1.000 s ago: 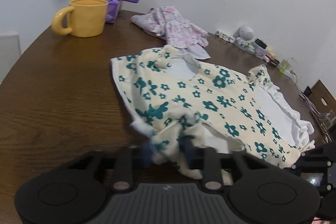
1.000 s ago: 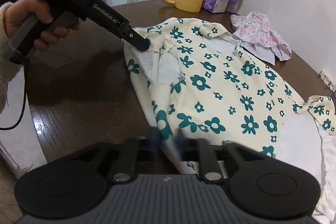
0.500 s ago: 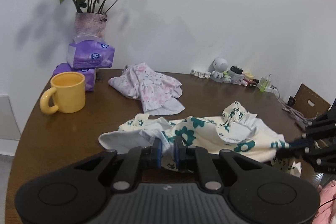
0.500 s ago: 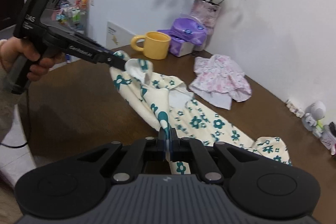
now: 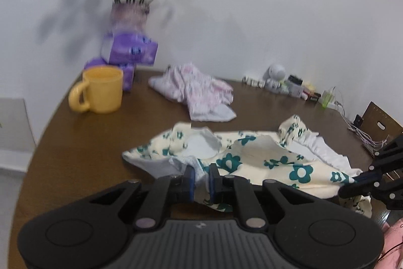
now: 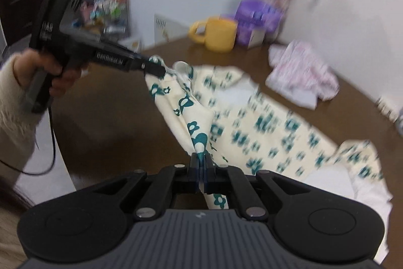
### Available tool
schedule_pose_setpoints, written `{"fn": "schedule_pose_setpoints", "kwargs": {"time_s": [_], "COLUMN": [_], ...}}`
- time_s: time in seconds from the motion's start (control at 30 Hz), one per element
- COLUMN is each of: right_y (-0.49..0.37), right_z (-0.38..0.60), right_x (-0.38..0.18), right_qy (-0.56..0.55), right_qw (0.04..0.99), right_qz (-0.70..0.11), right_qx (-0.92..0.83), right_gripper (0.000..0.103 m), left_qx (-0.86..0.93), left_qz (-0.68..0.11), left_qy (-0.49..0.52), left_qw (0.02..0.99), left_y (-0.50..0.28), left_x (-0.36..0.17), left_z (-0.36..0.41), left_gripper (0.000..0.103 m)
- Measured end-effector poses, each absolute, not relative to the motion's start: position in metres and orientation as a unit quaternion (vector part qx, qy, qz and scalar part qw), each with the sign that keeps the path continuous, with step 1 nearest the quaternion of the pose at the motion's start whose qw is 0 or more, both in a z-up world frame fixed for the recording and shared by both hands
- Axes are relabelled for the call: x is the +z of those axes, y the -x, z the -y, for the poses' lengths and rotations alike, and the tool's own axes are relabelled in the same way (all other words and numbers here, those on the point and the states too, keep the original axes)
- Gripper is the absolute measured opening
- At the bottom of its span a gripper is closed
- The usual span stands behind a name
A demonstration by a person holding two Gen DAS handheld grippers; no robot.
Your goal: Fold clothes
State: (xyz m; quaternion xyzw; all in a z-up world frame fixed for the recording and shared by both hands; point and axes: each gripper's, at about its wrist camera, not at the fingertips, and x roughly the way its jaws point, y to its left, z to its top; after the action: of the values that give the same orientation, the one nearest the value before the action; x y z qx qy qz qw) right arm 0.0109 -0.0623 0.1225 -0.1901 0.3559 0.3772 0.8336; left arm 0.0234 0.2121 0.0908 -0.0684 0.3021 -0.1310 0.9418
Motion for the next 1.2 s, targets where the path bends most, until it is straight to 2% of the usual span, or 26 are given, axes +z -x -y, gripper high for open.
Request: {"fn": "schedule_pose_setpoints", "kwargs": {"time_s": [0.03,0.17,0.23,0.27,0.33,0.37,0.4,0.53,0.83,0.93,1.2], "right_y": [-0.011,-0.004,-0.007,-0.008,-0.009,-0.009,-0.008,-0.006,-0.004,-0.003,-0.003], "right_z": [0.063,0.05,0.051,0.055,0.071,0.082,0.093,0.134,0.216,0.233,0.255], "right_x": [0.127,0.078,0.058,0.054,0.058,0.063,0.069,0.079,0.065,0.06,0.05], "right_qy": [0.187,0.18,0.16,0.148,0.121,0.113,0.107,0.112,0.091,0.08,0.094], "right_qw": [0.836,0.79,0.774,0.77,0.777,0.787,0.798,0.844,0.886,0.89,0.882], "right_qz": [-0.351,-0.416,-0.445,-0.452,-0.445,-0.435,-0.423,-0.391,-0.404,-0.405,-0.415], "right_qx": [0.377,0.412,0.42,0.425,0.428,0.423,0.417,0.349,0.211,0.195,0.203], "right_gripper": [0.002,0.003,0.006,0.009,0.024,0.036,0.04,0.046,0.049,0.049,0.05], "left_qx": [-0.13,-0.105,-0.086,-0.079,-0.065,-0.06,-0.059,-0.103,-0.208,-0.204,-0.157], "left_qz": [-0.297,-0.355,-0.363,-0.359,-0.344,-0.329,-0.317,-0.286,-0.321,-0.34,-0.375], "left_qy": [0.067,0.095,0.101,0.1,0.097,0.091,0.085,0.044,0.005,-0.002,0.002], "left_qw": [0.944,0.924,0.922,0.925,0.932,0.938,0.943,0.952,0.924,0.918,0.914], "left_y": [-0.021,-0.004,0.008,0.014,0.026,0.032,0.036,0.04,0.008,0.003,0.0], "left_x": [0.094,0.056,0.047,0.048,0.052,0.06,0.066,0.082,0.062,0.049,0.024], "left_z": [-0.213,-0.228,-0.236,-0.24,-0.245,-0.244,-0.24,-0.206,-0.123,-0.112,-0.105], "left_gripper": [0.01,0.014,0.025,0.028,0.045,0.05,0.056,0.067,0.066,0.06,0.059]}}
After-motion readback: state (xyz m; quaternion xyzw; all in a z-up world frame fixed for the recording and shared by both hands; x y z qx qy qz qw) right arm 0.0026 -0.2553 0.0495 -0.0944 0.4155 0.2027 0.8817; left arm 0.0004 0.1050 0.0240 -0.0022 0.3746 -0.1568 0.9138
